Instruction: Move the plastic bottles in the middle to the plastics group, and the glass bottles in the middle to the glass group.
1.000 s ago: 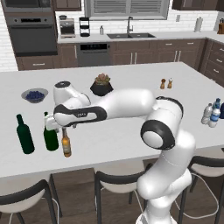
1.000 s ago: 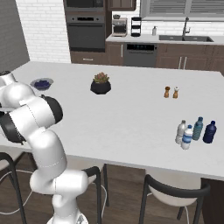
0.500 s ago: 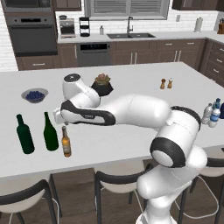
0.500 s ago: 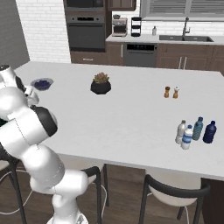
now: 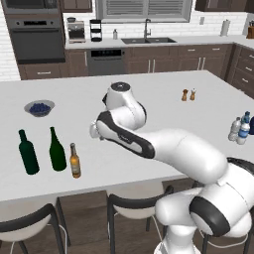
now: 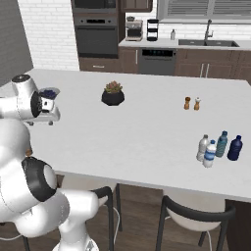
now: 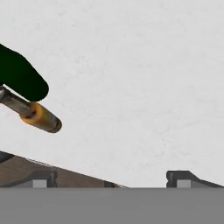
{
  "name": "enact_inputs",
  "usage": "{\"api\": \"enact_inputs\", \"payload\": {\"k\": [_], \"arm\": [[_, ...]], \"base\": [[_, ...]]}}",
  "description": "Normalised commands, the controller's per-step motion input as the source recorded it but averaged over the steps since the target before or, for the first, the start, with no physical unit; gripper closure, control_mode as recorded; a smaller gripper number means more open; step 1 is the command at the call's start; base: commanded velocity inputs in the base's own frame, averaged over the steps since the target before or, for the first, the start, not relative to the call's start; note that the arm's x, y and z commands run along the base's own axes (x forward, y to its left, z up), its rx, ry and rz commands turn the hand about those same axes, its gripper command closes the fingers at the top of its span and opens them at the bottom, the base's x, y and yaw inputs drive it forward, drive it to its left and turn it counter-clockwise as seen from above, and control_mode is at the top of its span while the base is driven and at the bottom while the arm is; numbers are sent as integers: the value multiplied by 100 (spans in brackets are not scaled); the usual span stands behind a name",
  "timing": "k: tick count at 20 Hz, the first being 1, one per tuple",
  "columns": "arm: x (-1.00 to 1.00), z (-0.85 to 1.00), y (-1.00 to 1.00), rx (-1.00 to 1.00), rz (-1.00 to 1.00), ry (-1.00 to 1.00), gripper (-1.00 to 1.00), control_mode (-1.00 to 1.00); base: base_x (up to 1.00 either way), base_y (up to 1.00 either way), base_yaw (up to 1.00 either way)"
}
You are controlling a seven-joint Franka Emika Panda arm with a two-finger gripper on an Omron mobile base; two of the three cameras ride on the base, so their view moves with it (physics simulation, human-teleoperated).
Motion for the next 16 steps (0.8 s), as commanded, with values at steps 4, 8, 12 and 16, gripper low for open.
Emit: {"api": "enact_inputs", "payload": {"k": [4,8,12,16], "arm": [[-36,0,-100,4,0,-2,-100,-100],[-50,3,-98,0,0,-1,-100,-100],[-74,4,-91,0,0,-12,-100,-100],[-86,14,-73,0,0,-14,-100,-100]], "base": [[0,0,0],[0,0,0],[0,0,0],[0,0,0]]}}
